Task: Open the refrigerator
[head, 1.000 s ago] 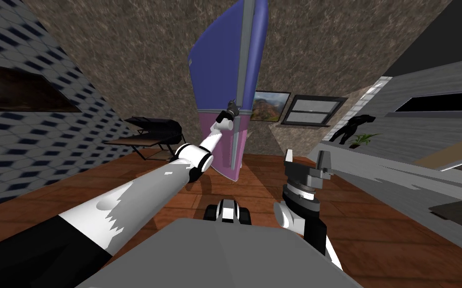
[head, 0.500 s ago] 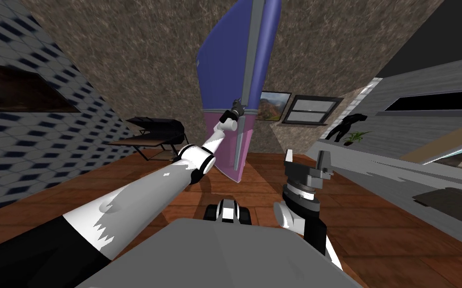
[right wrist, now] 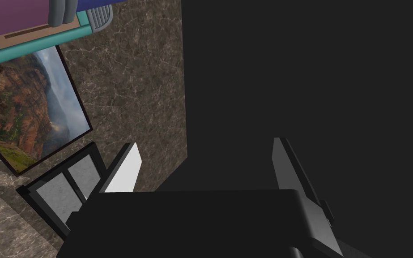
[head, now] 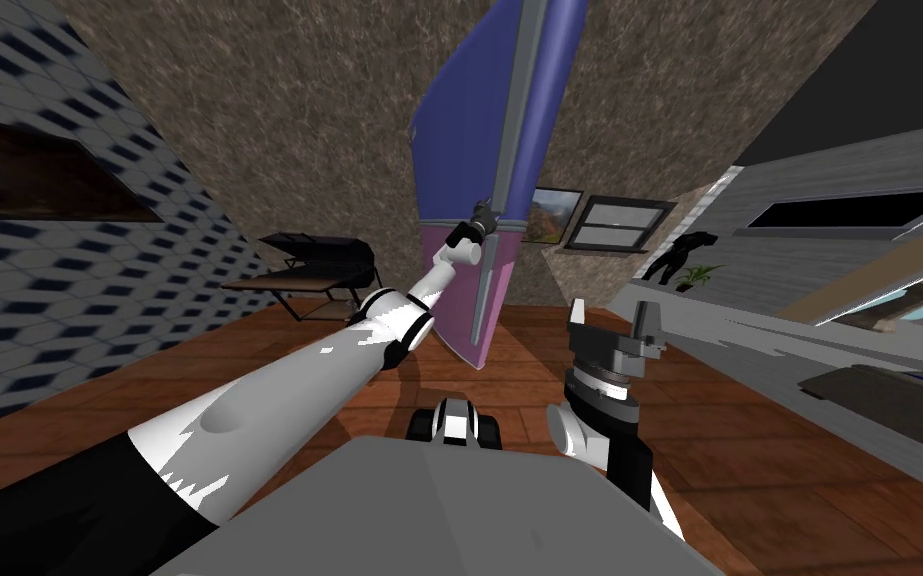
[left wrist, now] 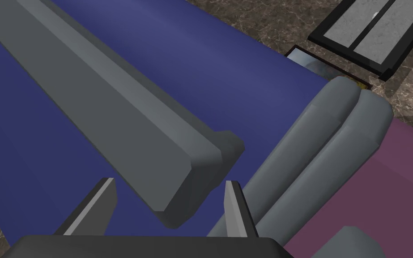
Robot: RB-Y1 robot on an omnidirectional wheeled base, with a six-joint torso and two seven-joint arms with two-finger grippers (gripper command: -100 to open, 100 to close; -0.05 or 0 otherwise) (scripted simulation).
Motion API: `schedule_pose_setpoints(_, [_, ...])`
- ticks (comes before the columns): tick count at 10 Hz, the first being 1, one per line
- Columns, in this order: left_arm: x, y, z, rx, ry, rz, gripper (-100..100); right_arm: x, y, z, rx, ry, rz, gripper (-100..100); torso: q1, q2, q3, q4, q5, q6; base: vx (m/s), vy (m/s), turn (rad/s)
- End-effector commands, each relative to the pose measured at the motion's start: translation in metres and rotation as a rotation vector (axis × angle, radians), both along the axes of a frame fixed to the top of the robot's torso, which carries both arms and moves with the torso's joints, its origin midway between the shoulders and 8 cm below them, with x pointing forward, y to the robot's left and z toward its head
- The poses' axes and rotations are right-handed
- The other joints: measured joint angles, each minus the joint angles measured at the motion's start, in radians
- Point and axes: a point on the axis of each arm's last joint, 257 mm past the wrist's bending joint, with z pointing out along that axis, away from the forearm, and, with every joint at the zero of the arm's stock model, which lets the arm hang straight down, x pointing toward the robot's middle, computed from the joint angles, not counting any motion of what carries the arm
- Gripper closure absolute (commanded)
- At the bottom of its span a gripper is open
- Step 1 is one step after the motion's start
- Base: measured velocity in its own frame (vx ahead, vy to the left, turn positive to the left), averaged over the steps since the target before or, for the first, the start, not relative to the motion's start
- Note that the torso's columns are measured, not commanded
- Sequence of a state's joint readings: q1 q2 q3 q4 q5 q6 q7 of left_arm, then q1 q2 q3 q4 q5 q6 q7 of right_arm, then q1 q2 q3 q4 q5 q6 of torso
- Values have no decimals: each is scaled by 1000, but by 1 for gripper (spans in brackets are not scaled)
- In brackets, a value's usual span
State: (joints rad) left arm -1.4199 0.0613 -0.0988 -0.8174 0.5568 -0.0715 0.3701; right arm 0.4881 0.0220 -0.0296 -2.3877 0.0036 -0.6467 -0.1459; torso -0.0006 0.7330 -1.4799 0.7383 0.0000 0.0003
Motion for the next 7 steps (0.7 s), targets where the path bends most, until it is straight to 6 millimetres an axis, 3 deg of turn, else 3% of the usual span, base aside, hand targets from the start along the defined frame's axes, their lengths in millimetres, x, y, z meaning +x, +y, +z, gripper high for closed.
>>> schedule_pose_setpoints(1, [-15,-21,4,-6,-6,-47,100,0,0,0,0,0,0,0,1,0,0,0,1,-1,-10,244,-42])
schedule_pose_setpoints(2, [-15,-21,4,-6,-6,-47,100,0,0,0,0,0,0,0,4,1,2,-1,1,-1,-18,217,-50])
schedule_pose_setpoints(7, [-42,-61,8,-12,-10,-139,100,0,0,0,0,0,0,0,8,0,-1,1,5,-7,-9,232,-42])
